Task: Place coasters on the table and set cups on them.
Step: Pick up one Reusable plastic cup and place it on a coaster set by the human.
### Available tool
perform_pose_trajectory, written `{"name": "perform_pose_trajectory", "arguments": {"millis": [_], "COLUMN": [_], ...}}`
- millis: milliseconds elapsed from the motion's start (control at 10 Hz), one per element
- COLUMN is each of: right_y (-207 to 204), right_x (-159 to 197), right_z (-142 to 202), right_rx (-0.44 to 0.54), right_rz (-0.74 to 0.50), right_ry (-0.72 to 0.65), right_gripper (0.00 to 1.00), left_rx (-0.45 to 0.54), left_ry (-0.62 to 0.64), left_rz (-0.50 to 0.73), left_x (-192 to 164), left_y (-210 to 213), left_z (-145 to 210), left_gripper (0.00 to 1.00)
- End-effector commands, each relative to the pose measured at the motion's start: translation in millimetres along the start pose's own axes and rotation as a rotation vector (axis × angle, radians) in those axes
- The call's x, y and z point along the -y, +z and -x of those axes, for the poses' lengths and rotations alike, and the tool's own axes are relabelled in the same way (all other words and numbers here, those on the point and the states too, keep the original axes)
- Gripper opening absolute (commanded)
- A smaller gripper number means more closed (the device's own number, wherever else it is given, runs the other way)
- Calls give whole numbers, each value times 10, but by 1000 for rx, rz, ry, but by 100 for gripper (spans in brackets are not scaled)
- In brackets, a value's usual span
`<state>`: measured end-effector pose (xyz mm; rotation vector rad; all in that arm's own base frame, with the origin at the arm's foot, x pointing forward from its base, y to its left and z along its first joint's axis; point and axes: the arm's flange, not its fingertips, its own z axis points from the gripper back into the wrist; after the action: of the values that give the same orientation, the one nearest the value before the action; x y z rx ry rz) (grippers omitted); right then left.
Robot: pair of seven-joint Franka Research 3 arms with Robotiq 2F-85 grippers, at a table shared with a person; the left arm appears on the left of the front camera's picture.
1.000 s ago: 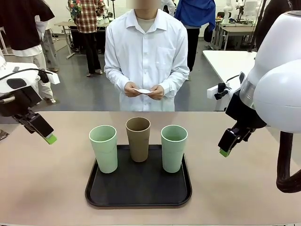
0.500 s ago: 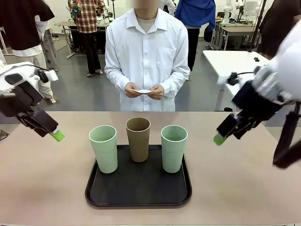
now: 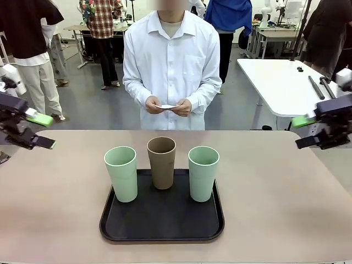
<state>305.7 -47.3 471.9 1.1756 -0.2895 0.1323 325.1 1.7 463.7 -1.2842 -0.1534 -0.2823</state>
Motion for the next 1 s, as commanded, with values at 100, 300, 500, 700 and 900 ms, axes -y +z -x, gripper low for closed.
{"name": "perform_pose_trajectory", "arguments": {"millis": [100,300,500,700,900], "right_y": [7,244,427,476,424], "right_x": [685,869,969,977,886], "right_z": [797,940,1052,1103,1069], "right_rx": [6,52,99,108,45], "right_rz": [-239,-248,-253,-234,-228], "right_ry": [-105,-125,-132,-144,-134], "right_gripper": [100,100,100,100,100], "left_rx": [45,84,102,160,159], "left_ry": [241,273,318,364,364], "left_rz": [24,19,-9,-36,-80], "left_x": [-576,-723,-844,-966,-954], "left_y": [537,810,1006,1219,1244], "left_z": [-49,73,145,218,217], "left_gripper": [100,100,100,100,100]}}
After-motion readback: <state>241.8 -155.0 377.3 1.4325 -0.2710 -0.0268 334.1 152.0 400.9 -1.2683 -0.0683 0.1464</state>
